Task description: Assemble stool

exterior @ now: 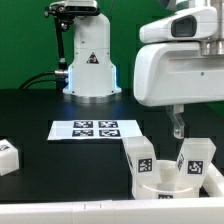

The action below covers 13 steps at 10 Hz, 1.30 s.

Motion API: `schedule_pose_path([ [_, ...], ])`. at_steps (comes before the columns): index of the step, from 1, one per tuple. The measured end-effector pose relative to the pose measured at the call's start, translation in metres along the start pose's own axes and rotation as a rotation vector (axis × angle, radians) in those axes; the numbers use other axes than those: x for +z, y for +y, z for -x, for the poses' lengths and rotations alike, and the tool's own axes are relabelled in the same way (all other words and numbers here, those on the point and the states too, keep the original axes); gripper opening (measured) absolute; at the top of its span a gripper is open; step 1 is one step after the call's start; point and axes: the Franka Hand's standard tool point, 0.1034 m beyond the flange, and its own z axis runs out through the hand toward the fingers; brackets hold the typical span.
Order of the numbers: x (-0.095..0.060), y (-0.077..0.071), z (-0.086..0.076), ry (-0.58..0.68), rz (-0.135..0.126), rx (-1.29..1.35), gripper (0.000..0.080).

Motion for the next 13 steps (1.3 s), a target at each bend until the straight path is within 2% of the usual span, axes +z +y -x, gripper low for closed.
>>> schedule_pose_path([
  [2, 0.001, 0.004, 0.002, -0.015, 0.024, -0.207, 0.0649],
  [3, 0.002, 0.004, 0.005, -0.055, 0.037, -0.459, 0.0649],
  [4, 0.007, 0.001, 0.008, -0.106, 0.031, -0.581, 0.0649],
  [5, 0.008, 0.0, 0.008, -0.114, 0.041, -0.68, 0.0649],
  [8, 0.01, 0.01, 0.01, -0.141, 0.058, -0.863, 0.0649],
  [11, 0.038, 0.011, 0.017, -0.17, 0.054, -0.961, 0.0649],
  [13, 0.04, 0.013, 0.019, -0.175, 0.055, -0.936, 0.0649],
])
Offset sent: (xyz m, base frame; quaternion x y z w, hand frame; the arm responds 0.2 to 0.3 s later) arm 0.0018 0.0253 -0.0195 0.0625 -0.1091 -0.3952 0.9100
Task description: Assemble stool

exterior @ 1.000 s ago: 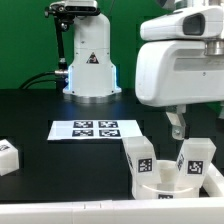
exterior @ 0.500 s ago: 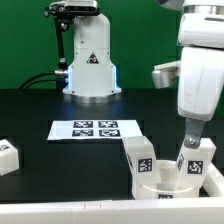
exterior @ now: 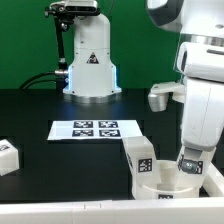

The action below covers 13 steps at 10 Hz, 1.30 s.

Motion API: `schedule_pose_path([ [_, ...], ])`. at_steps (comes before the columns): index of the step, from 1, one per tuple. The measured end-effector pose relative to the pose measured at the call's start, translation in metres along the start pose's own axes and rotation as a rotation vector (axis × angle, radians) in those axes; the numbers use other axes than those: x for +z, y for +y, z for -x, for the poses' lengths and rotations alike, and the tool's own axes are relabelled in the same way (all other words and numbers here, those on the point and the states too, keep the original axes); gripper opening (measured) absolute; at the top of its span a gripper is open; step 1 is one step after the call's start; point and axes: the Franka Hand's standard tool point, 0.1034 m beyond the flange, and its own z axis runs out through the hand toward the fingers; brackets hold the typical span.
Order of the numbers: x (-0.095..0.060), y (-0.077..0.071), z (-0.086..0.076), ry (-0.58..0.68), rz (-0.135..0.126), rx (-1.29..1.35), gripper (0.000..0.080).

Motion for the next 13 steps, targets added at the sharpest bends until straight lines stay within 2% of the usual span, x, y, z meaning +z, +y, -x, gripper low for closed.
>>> schedule_pose_path([
  [1, 0.0, 0.0, 0.001, -0.001, 0.0, 0.038, 0.0554],
  [2, 0.0, 0.0, 0.001, -0.002, 0.001, 0.063, 0.0554],
  [3, 0.0, 0.001, 0.001, -0.002, 0.001, 0.108, 0.0354],
  [6, 0.0, 0.002, 0.003, -0.001, 0.001, 0.394, 0.0343],
  [8, -0.001, 0.008, 0.009, -0.004, -0.002, 0.743, 0.0343],
  [10, 0.002, 0.005, 0.014, 0.002, -0.047, 1.008, 0.0343],
  [13, 0.002, 0.004, 0.013, -0.001, -0.048, 1.183, 0.0343],
])
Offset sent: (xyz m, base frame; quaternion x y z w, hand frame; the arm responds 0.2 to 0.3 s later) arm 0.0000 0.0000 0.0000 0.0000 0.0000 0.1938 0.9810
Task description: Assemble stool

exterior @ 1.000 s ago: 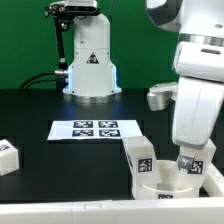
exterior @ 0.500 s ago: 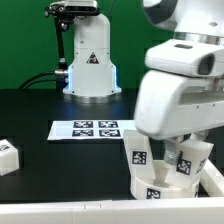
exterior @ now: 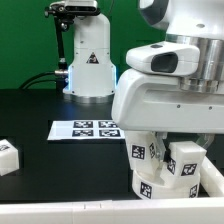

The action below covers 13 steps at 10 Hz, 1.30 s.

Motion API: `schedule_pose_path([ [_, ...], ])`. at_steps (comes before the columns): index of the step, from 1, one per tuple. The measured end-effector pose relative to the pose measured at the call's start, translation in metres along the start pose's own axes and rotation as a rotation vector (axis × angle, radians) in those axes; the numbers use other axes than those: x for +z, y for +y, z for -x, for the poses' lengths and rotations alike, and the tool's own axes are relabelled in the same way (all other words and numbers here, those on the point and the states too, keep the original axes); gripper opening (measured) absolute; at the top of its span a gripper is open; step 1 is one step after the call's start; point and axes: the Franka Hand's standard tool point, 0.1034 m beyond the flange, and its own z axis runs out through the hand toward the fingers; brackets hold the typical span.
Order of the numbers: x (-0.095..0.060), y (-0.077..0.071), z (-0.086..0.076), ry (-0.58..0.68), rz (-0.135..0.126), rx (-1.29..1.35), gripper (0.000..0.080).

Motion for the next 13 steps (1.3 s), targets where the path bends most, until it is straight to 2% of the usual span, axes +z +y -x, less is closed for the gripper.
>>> schedule_pose_path([
  [4, 0.001, 0.007, -0.001, -0.016, -0.054, 0.646, 0.0343],
  [8, 0.001, 0.012, -0.002, -0.02, -0.047, 0.898, 0.0343],
  [10, 0.003, 0.021, -0.003, -0.045, -0.094, 1.27, 0.0343],
  [12, 0.005, 0.024, -0.001, -0.07, -0.102, 1.496, 0.0343],
  [13, 0.006, 0.024, 0.001, -0.073, -0.092, 1.568, 0.0343],
])
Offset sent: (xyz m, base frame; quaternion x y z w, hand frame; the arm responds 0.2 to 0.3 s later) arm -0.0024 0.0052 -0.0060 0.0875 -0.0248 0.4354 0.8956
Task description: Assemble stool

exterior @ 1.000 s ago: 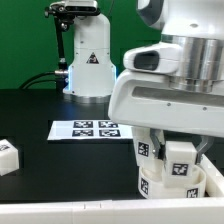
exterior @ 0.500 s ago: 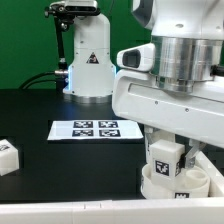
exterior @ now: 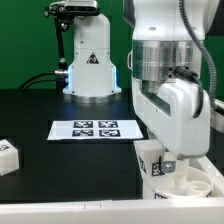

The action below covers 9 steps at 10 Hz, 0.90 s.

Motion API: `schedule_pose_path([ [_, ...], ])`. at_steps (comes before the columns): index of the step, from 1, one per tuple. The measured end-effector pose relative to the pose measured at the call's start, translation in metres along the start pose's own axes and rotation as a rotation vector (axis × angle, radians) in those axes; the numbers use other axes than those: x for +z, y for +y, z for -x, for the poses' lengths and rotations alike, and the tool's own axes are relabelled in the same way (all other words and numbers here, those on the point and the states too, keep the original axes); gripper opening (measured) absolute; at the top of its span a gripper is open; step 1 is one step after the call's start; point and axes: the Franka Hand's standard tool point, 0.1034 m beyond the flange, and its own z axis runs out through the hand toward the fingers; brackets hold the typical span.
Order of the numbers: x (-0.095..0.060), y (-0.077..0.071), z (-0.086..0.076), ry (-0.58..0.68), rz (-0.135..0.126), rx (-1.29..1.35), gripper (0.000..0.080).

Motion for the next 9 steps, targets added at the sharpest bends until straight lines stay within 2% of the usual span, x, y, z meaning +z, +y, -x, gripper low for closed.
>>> schedule_pose_path([
  [1, 0.0, 0.0, 0.0, 0.004, 0.0, 0.022, 0.0343],
  [2, 0.0, 0.001, 0.0, 0.004, 0.001, 0.034, 0.045],
  [3, 0.0, 0.001, 0.0, 0.004, 0.001, 0.03, 0.045],
  [4, 0.0, 0.0, -0.001, 0.004, -0.001, 0.023, 0.0577],
  [5, -0.016, -0.001, -0.01, -0.015, -0.03, -0.031, 0.0627],
  [6, -0.033, 0.006, -0.019, -0.027, -0.046, -0.048, 0.0627],
  [7, -0.042, 0.011, -0.023, -0.034, -0.051, -0.049, 0.0645],
  [9, -0.033, 0.012, -0.02, -0.028, -0.04, -0.058, 0.0648],
])
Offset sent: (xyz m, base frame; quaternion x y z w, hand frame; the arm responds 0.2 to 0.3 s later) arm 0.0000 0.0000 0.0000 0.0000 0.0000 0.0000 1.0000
